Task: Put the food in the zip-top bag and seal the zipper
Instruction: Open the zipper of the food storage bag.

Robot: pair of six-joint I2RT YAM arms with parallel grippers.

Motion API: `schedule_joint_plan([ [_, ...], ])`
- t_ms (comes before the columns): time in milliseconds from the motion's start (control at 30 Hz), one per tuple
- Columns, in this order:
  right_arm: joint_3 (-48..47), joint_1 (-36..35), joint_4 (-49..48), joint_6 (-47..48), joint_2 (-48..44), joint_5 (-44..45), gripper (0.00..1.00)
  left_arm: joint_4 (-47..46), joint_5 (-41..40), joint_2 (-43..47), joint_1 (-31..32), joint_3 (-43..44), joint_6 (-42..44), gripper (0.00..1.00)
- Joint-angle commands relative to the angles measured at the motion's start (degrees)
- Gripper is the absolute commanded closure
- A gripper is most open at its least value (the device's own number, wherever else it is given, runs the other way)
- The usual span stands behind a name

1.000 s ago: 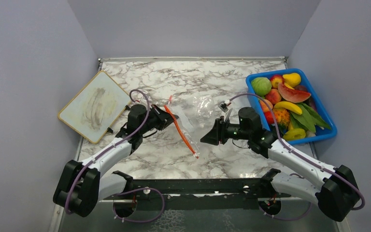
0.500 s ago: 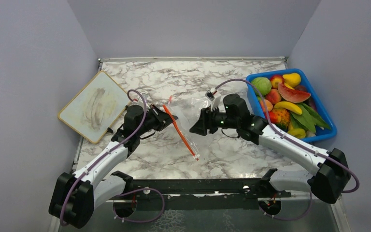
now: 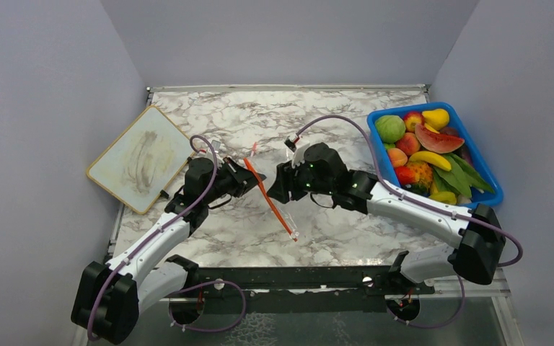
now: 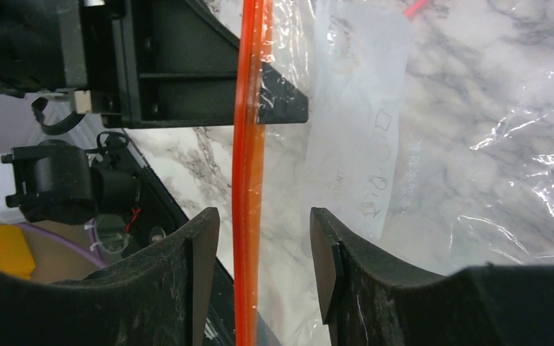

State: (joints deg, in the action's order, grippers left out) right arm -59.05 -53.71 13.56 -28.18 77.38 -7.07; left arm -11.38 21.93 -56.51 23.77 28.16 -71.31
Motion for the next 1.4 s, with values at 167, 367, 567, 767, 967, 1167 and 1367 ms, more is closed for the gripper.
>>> schedule_joint_plan([
  [167,-4.6,-2.3,-0.6,-0.2,5.2,2.9,0.50,0.1,1.7,1.3,0.4,0.2,-1.2,1.00],
  [367,-5.9,-2.9,0.7,-0.8,7.2,5.7,0.51,0.6,1.7,1.8,0.4,0.2,-0.7,1.00],
  [567,-5.3,-3.0,3.5,-0.4,5.4,13.5,0.63,3.0,1.5,1.8,0.4,0.8,1.4,1.00],
  [767,-4.0,-3.0,4.3,1.0,2.7,19.6,0.85,6.1,1.3,2.1,0.4,0.8,3.8,1.00],
  [967,-2.4,-3.1,2.7,2.5,0.8,19.4,0.99,8.5,0.9,2.5,0.5,1.5,6.4,1.00],
  [1167,-1.7,-3.1,3.0,1.5,-1.1,21.8,0.99,14.0,-0.3,2.6,0.4,4.2,11.6,0.87],
  [1367,0.1,-3.0,-1.3,-3.0,-6.0,20.1,0.99,18.9,-1.5,4.9,0.3,8.5,17.7,0.59],
])
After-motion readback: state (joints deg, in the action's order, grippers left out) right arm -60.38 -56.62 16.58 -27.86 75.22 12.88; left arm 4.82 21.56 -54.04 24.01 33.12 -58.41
